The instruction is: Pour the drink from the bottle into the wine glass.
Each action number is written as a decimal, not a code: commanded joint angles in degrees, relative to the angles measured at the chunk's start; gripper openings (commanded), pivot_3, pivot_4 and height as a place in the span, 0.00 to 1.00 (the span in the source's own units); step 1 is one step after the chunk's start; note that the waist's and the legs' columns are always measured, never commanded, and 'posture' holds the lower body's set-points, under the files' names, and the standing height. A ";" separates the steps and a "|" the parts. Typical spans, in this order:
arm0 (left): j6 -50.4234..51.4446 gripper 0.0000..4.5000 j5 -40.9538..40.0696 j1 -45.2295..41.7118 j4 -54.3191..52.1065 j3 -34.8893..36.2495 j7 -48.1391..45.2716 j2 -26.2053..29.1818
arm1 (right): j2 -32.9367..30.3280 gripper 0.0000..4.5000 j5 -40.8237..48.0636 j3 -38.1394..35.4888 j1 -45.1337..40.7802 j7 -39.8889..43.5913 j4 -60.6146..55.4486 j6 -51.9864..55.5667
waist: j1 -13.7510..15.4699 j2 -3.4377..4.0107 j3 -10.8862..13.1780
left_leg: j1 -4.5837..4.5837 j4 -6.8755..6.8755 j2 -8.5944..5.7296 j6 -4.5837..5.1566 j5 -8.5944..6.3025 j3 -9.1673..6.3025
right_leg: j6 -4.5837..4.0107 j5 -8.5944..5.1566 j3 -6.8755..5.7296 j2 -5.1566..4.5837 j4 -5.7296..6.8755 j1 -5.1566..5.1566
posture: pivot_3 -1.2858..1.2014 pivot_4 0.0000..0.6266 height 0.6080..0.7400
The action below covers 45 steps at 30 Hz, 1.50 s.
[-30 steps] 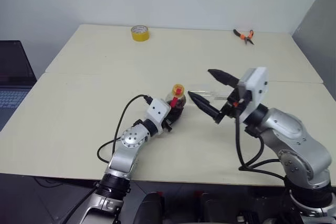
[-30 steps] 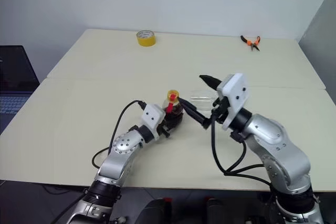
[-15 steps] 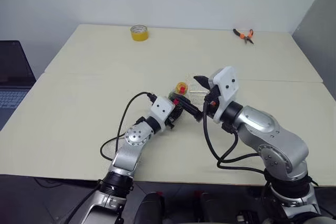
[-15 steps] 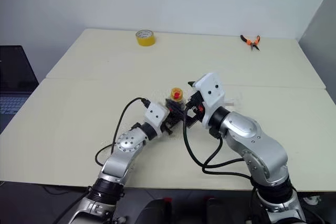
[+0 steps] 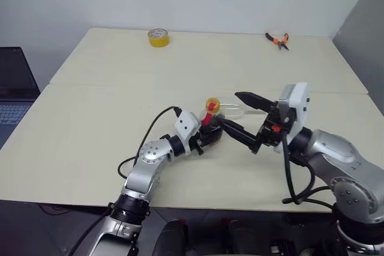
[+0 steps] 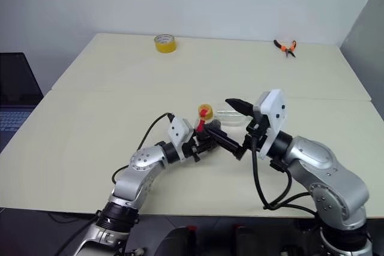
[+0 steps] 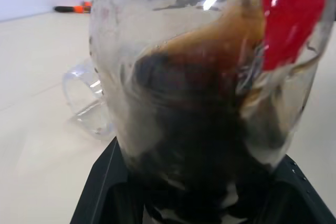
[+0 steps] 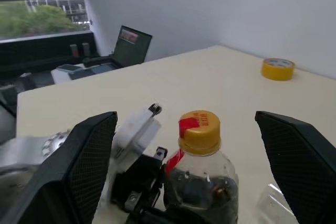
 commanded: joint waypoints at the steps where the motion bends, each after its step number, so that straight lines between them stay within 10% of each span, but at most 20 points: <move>1: 1.41 0.40 -3.84 -2.29 -4.76 -0.49 -4.98 0.79 | -1.55 1.00 3.30 -1.93 0.05 0.05 -1.85 0.37 | -0.06 0.00 0.00 | 0.00 0.00 0.00 0.00 0.00 0.00 | 0.00 0.00 0.00 0.00 0.00 0.00 | 0.52 0.24 1.00; 26: 4.48 0.40 -5.43 -3.56 -5.49 -3.86 -13.88 2.37 | -3.05 1.00 2.22 3.03 -3.42 -7.38 0.20 4.26 | -0.10 0.02 0.01 | -0.01 -0.01 0.00 0.00 0.00 0.00 | 0.00 -0.01 0.03 0.01 -0.04 -0.01 | 0.52 0.24 1.00; 36: 4.27 0.40 -5.15 -3.25 -5.80 -4.02 -14.09 3.27 | -2.76 0.32 2.01 2.64 -4.38 -7.54 0.44 4.20 | -0.09 0.02 0.02 | -0.02 -0.02 0.00 0.00 0.00 0.00 | 0.00 -0.01 0.03 0.01 -0.05 -0.01 | 0.52 0.24 1.00; 45: 5.22 0.30 -5.72 -1.96 -7.37 -4.13 -14.64 4.81 | -5.29 0.28 -0.24 2.18 -4.48 2.21 6.33 -3.02 | -0.10 0.03 0.03 | -0.01 -0.02 -0.01 0.00 0.00 0.00 | 0.00 -0.01 0.03 0.01 -0.07 0.00 | 0.52 0.24 1.00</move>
